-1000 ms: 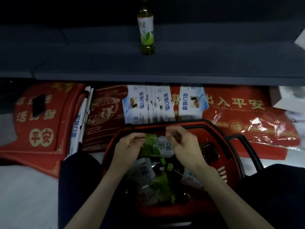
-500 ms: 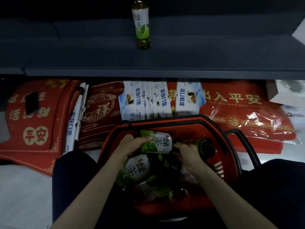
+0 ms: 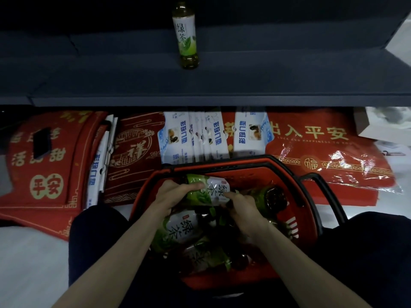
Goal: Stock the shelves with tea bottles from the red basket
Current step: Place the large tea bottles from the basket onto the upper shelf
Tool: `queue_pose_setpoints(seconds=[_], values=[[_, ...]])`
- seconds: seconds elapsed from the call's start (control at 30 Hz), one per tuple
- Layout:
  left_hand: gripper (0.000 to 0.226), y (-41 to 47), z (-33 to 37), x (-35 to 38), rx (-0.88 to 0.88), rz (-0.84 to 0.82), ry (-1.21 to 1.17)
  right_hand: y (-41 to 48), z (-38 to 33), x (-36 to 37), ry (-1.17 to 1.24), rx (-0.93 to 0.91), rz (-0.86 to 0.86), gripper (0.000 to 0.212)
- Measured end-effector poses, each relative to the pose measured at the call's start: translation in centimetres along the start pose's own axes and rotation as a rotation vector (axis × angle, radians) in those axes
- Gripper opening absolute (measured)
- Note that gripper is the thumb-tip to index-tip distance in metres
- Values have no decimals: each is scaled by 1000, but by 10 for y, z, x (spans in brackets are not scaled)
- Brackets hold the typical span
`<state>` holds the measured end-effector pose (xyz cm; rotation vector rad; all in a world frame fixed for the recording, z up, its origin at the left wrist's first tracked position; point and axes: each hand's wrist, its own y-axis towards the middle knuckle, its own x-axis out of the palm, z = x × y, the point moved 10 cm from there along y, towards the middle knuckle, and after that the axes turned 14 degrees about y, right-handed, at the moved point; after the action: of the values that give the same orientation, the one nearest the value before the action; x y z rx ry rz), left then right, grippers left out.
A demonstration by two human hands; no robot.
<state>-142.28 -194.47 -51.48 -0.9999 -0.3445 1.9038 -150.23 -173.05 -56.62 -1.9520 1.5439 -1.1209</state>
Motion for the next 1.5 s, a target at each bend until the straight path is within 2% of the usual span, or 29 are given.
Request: queue_pose_setpoints(seconds=[0.1, 0.17, 0.27, 0.33, 0.4, 0.5, 0.6, 0.7, 0.8, 0.9, 1.07, 1.33, 1.5], values=[[89, -5, -7, -6, 13, 13, -107, -10, -16, -1, 102, -89, 1, 22], [93, -10, -10, -11, 26, 4, -255, -23, -25, 5, 186, -130, -40, 24], [68, -25, 2, -8, 106, -48, -447, -39, -27, 25, 217, -96, -158, 44], [52, -39, 9, 1, 99, -110, -587, -51, -22, 47, 205, -29, -276, 55], [46, -48, 15, 15, 98, -184, -712, -63, -23, 64, 210, -12, -385, 55], [44, -55, 20, 26, 119, -199, -773, -71, -30, 71, 259, -35, -443, 48], [45, -60, 23, 34, 151, -218, -747, -72, -37, 68, 216, -76, -460, 54], [40, -65, 29, 41, 182, -315, -689, -65, -38, 59, 154, -106, -438, 59], [41, -68, 36, 30, 232, -321, -497, -64, -48, 54, 101, -154, -427, 56], [47, -70, 61, 9, 397, -302, -238, -69, -59, 61, 44, -191, -470, 54], [48, -73, 106, -10, 492, -337, -93, -84, -67, 79, -56, -210, -572, 55], [50, -70, 104, -16, 493, -269, -134, -89, -76, 80, -89, -267, -515, 64], [41, -96, 145, -39, 587, -246, -109, -116, -122, 99, -143, -400, -560, 62]])
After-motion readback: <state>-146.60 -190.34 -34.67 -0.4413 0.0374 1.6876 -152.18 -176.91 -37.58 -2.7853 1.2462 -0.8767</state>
